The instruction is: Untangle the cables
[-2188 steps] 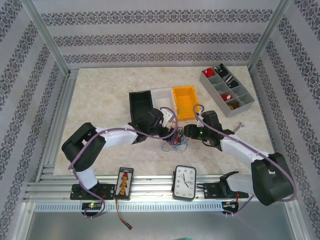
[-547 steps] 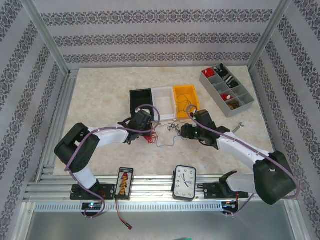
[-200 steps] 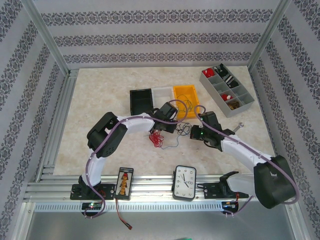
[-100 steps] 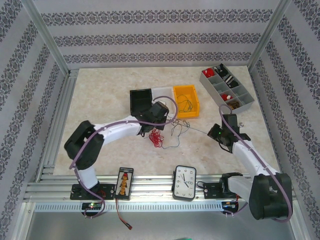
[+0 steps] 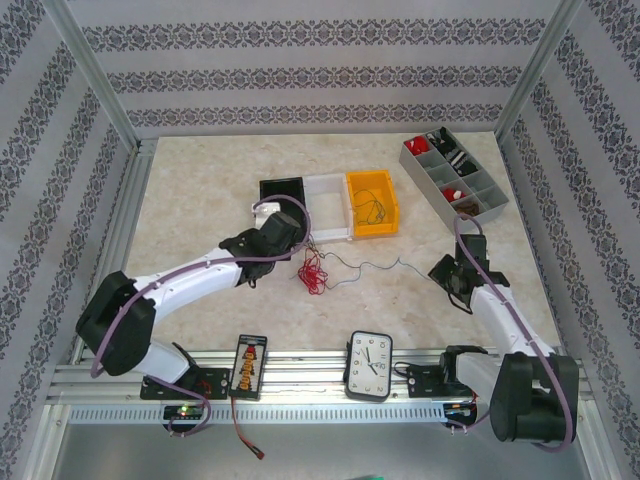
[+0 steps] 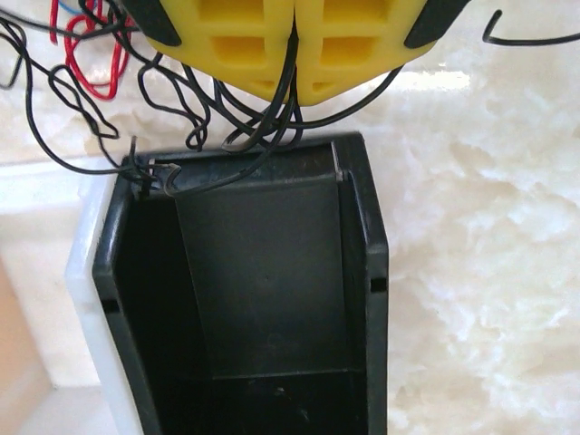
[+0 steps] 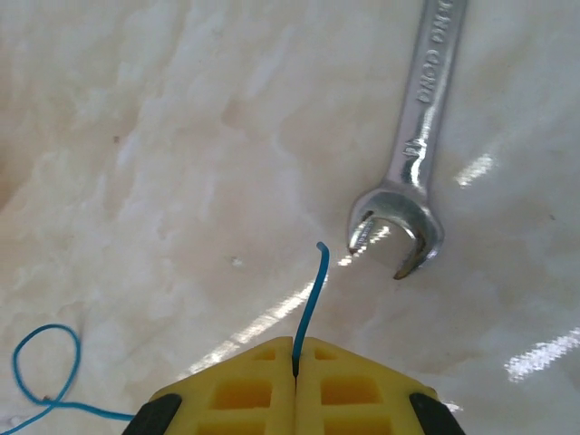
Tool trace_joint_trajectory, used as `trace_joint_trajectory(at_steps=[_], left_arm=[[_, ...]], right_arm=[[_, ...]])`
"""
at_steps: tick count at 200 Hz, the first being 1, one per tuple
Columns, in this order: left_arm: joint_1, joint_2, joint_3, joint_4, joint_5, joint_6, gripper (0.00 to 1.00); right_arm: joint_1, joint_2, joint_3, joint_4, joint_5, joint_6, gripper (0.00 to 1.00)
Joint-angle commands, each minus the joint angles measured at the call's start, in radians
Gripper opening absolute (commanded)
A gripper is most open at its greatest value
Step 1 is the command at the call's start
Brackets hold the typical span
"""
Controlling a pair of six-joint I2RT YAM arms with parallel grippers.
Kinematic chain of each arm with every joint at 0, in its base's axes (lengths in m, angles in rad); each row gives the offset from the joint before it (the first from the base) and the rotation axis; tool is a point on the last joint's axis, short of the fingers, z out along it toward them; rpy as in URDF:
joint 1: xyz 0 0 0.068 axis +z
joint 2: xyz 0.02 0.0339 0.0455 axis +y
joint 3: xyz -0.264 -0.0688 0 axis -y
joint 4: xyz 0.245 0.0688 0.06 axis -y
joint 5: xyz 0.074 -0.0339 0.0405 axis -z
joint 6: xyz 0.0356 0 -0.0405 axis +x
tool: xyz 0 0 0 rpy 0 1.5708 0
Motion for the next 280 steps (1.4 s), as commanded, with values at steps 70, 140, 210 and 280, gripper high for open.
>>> trace_joint_trajectory(at_steps=[70,140,210,280], left_arm=[[0.002,0.007,-0.132,0.181,0.428,0.216,0.00],[0.000,0.167,-0.077,0.158,0.468,0.233,0.00],[0.000,0.174,-0.070,0.150,0.464,0.229,0.00],[0.000,0.174,-0.069,0.154,0.446,0.221,0.00]], right_arm=[[0.492,0.090,0.131,0.129,0.061,-0.183,0.00],[0.657,0.379,0.260,0.127,-0.067,-0.305,0.14],[0.700,0.565,0.309,0.107,-0.175,-0.321,0.42],[0.815,0.634,0.356,-0.007,0.002,-0.381,0.38]])
